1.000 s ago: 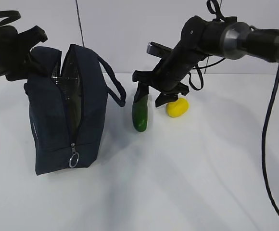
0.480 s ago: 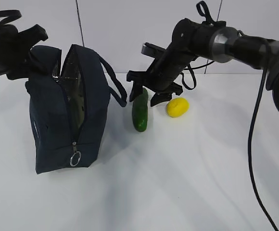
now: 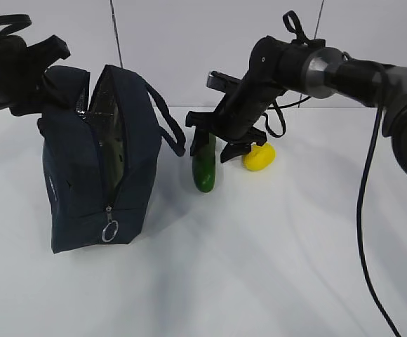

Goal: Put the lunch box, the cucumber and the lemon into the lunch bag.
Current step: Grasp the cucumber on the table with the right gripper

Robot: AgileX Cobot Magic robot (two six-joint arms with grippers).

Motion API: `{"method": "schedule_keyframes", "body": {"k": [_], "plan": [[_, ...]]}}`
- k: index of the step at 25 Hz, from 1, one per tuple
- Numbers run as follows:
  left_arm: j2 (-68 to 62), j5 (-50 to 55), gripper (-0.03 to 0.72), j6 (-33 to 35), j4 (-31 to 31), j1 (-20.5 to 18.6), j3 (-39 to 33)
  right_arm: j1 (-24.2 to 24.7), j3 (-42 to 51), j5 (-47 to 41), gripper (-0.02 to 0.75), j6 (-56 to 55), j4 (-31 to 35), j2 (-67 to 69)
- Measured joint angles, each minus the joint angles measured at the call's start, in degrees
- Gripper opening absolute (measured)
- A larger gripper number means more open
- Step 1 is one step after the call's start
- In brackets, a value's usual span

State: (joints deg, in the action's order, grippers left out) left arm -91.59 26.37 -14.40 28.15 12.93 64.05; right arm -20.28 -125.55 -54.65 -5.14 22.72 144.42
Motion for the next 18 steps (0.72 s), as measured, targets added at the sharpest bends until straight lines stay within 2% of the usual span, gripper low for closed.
{"method": "schedule_keyframes", "body": {"k": [18], "plan": [[0.0,-0.14,0.004,0.0,0.0,0.0,0.0,-1.35,-0.1,1.85,0.547,-0.12,-0.62,1.5]]}}
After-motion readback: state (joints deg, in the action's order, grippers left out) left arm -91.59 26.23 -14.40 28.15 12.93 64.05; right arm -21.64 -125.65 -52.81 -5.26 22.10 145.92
